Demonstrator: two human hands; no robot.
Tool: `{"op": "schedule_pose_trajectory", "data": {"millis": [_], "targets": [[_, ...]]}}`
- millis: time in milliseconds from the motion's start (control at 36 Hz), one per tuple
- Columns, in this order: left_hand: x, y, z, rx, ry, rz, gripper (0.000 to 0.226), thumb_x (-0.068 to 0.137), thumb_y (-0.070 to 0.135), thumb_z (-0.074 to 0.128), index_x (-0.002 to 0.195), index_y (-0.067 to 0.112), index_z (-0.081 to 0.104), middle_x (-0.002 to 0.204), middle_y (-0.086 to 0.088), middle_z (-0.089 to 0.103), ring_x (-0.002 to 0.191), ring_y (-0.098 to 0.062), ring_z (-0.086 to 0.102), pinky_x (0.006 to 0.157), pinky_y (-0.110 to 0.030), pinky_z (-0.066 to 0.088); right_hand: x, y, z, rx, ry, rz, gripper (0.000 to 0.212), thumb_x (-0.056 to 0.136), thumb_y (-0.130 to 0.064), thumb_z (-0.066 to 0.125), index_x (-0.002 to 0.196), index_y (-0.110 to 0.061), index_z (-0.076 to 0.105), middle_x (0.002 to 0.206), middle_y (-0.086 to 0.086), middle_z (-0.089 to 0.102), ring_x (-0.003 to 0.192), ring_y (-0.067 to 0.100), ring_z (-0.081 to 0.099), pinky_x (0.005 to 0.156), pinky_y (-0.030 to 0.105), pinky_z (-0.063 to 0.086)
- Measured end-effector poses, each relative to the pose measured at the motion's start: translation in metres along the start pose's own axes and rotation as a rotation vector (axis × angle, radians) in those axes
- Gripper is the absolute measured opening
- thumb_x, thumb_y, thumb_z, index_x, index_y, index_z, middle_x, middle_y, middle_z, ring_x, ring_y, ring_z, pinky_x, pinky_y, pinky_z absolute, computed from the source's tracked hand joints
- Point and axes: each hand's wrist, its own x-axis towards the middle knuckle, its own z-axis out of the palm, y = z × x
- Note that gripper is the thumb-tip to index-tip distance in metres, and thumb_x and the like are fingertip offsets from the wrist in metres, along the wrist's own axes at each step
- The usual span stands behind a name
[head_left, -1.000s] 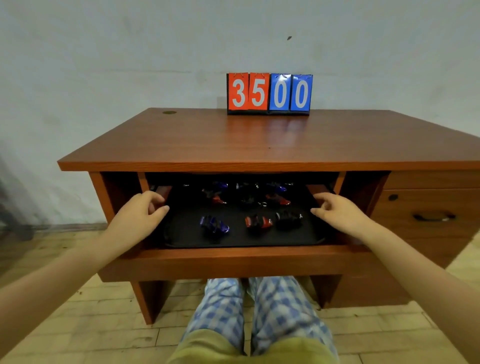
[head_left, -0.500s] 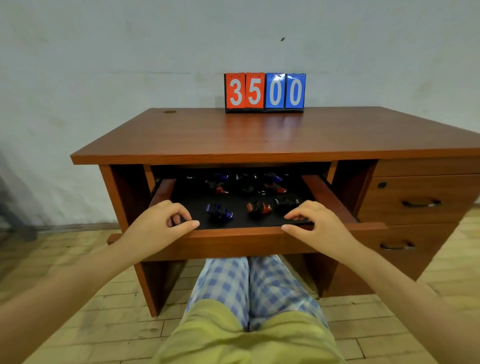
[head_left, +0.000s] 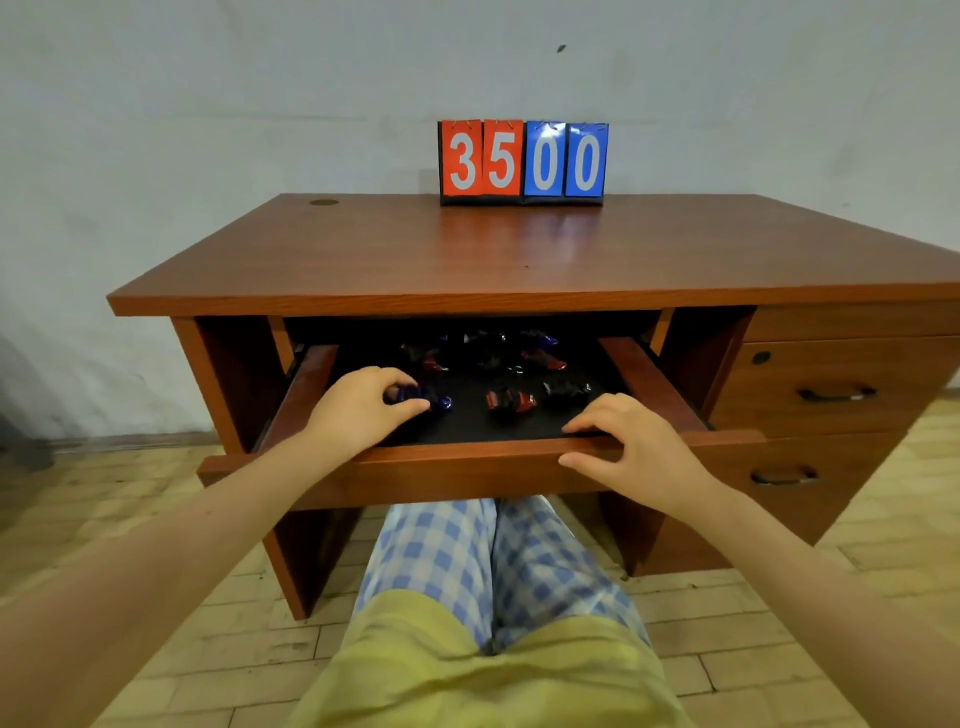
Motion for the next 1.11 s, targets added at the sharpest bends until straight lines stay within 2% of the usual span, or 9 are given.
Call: {"op": "schedule_pose_trajectory", "data": {"millis": [194,333,417,500,639,750,861,944,1111], "targets": [[-0.002,-0.002,-0.004,-0.044,0.127,-0.041,0.057,0.085,0.052,0.063,0.133,0.025,0.054,0.107,0.005,0.056,0.092,-0.011,0.053,0.077,-0.027,0.045,0.005,0.001,0.0,0.013,0.001,0.01,0.033,0.081,-0.045,0.071,0.108,-0.026,0.067,0.101,-0.017,0.056,0.101,0.0,0.05,0.089,0.018,0.041],[-0.025,0.003,-0.025,-0.095,0.278,0.093,0.02,0.086,0.045,0.065,0.097,0.028,0.064,0.079,0.008,0.052,0.067,-0.006,0.049,0.059,-0.024,0.038,0.012,0.003,0.002,0.005,0.062,0.011,0.033,0.077,-0.041,0.075,0.104,-0.024,0.069,0.097,-0.016,0.056,0.101,0.004,0.048,0.086,0.013,0.037],[-0.037,0.003,-0.037,-0.053,0.183,0.099,0.011,0.09,0.039,0.062,0.087,0.029,0.063,0.068,0.005,0.055,0.059,-0.006,0.051,0.055,-0.023,0.039,0.021,0.006,0.005,0.001,0.101,0.022,0.03,0.074,-0.042,0.077,0.096,-0.024,0.069,0.095,-0.014,0.055,0.098,0.005,0.044,0.083,0.008,0.034],[-0.038,-0.001,-0.04,0.101,-0.026,0.022,0.011,0.093,0.041,0.058,0.093,0.031,0.058,0.07,0.006,0.06,0.062,-0.004,0.055,0.054,-0.02,0.039,0.031,0.009,0.012,-0.031,0.151,0.112,0.029,0.071,-0.047,0.078,0.088,-0.027,0.067,0.09,-0.014,0.053,0.094,0.006,0.042,0.082,0.016,0.036],[-0.026,-0.019,-0.038,0.209,-0.01,-0.137,0.03,0.091,0.046,0.057,0.074,0.022,0.054,0.064,0.001,0.058,0.06,-0.011,0.057,0.053,-0.026,0.043,0.038,0.003,0.034,-0.136,0.441,0.312,0.041,0.074,-0.05,0.074,0.058,-0.024,0.047,0.059,-0.011,0.045,0.059,0.01,0.044,0.054,0.024,0.039],[-0.019,-0.032,-0.031,0.084,0.042,-0.248,0.044,0.091,0.052,0.054,0.064,0.02,0.066,0.058,0.003,0.066,0.056,-0.008,0.063,0.062,-0.025,0.051,0.045,0.005,0.044,-0.007,0.407,0.544,0.056,0.084,-0.055,0.064,0.051,-0.013,0.046,0.044,-0.001,0.041,0.041,0.017,0.043,0.042,0.031,0.033],[-0.008,-0.039,-0.02,-0.063,0.089,-0.292,0.041,0.094,0.046,0.054,0.062,0.024,0.07,0.063,0.008,0.069,0.066,-0.007,0.064,0.068,-0.024,0.048,0.056,0.012,0.052,0.143,0.29,0.655,0.063,0.085,-0.066,0.051,0.066,-0.008,0.069,0.061,0.009,0.067,0.056,0.026,0.062,0.055,0.038,0.052],[0.003,-0.047,-0.011,-0.161,0.136,-0.331,0.04,0.094,0.043,0.055,0.063,0.026,0.071,0.065,0.009,0.069,0.069,-0.007,0.063,0.073,-0.03,0.051,0.066,0.015,0.051,0.292,0.268,0.686,0.052,0.086,-0.06,0.056,0.067,-0.014,0.071,0.065,0.002,0.069,0.065,0.019,0.065,0.067,0.035,0.051],[0.021,-0.054,0.012,-0.291,0.263,-0.32,0.027,0.093,0.041,0.057,0.074,0.024,0.068,0.074,0.008,0.067,0.076,-0.009,0.06,0.059,-0.024,0.039,0.094,0.024,0.054,0.463,0.296,0.695,0.043,0.088,-0.049,0.061,0.067,-0.013,0.071,0.068,-0.003,0.069,0.073,0.016,0.065,0.066,0.027,0.045]]}}
